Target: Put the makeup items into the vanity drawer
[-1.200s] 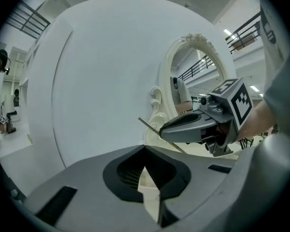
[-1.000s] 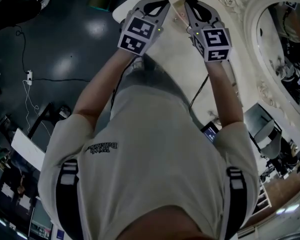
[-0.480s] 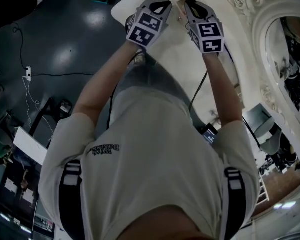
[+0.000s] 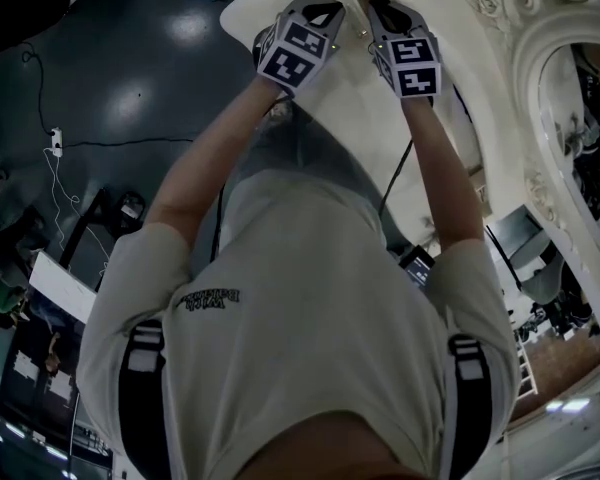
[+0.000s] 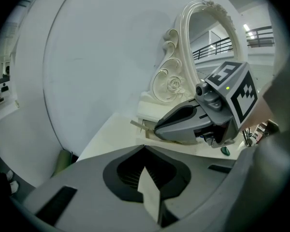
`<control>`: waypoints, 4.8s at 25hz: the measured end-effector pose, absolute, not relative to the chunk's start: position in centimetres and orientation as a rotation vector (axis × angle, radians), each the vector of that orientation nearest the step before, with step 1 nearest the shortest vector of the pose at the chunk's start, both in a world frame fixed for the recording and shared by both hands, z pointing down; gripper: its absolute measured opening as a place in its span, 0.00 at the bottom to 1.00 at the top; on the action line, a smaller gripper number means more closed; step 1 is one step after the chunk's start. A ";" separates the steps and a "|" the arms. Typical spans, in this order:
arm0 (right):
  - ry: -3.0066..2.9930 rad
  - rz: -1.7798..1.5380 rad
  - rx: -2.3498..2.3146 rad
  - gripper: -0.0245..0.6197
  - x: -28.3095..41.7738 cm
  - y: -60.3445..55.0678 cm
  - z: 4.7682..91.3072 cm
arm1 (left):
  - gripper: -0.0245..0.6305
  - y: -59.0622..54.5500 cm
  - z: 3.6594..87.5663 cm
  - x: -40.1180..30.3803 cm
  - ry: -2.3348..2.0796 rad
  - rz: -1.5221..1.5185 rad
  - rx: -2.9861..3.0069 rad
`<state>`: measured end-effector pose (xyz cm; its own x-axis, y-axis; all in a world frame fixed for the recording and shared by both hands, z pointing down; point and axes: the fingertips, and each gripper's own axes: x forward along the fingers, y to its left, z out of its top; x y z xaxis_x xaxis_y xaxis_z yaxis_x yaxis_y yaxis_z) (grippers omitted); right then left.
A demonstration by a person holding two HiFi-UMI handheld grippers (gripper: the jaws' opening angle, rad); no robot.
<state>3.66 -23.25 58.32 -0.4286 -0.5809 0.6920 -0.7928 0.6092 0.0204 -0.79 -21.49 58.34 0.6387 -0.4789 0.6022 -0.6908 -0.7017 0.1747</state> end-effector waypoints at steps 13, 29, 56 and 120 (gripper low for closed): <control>-2.132 0.455 1.087 0.11 4.2 -22.6 58.9 | 0.06 -20.8 58.7 -1.2 -0.918 0.749 2.456; -2.146 0.430 1.109 0.11 4.4 -22.5 57.7 | 0.06 -20.5 57.3 -0.9 -0.929 0.728 2.477; -2.490 0.112 1.338 0.06 3.9 -18.2 33.5 | 0.06 -19.1 35.1 -2.3 -1.081 0.307 2.710; -2.630 -0.208 1.589 0.04 9.4 -0.8 18.3 | 0.06 -2.5 20.3 -0.5 -1.000 0.060 2.979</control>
